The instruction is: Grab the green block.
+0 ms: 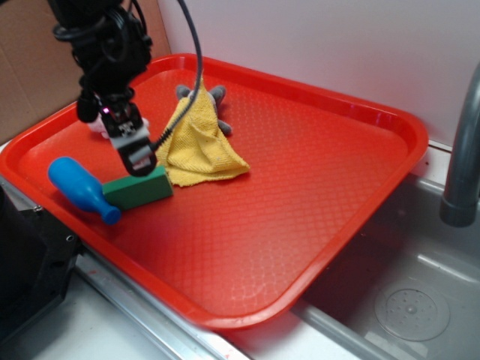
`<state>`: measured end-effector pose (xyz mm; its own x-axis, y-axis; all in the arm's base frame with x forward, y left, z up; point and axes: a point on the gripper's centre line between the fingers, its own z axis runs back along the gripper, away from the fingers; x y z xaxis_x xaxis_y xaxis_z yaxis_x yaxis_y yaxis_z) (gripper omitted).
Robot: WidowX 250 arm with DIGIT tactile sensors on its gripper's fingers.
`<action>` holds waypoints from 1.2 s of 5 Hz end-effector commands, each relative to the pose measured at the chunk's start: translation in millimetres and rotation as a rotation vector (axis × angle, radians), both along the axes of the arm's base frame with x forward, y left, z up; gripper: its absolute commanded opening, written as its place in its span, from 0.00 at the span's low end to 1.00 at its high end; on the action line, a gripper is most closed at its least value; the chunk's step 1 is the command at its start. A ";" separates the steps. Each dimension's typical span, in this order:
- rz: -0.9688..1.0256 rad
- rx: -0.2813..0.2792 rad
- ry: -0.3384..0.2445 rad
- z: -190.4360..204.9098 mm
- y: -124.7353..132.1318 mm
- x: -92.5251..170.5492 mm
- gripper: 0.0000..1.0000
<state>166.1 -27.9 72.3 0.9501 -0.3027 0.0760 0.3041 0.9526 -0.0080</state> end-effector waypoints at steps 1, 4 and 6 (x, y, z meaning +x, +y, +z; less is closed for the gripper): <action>-0.019 0.053 0.042 -31.5 -2.3 1.3 1.00; 0.016 0.094 0.090 -47.0 -6.7 -9.9 0.00; 0.170 0.109 0.110 -6.1 1.8 -4.7 0.00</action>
<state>155.9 -25.2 60.0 0.9857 -0.1417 -0.0908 0.1493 0.9853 0.0825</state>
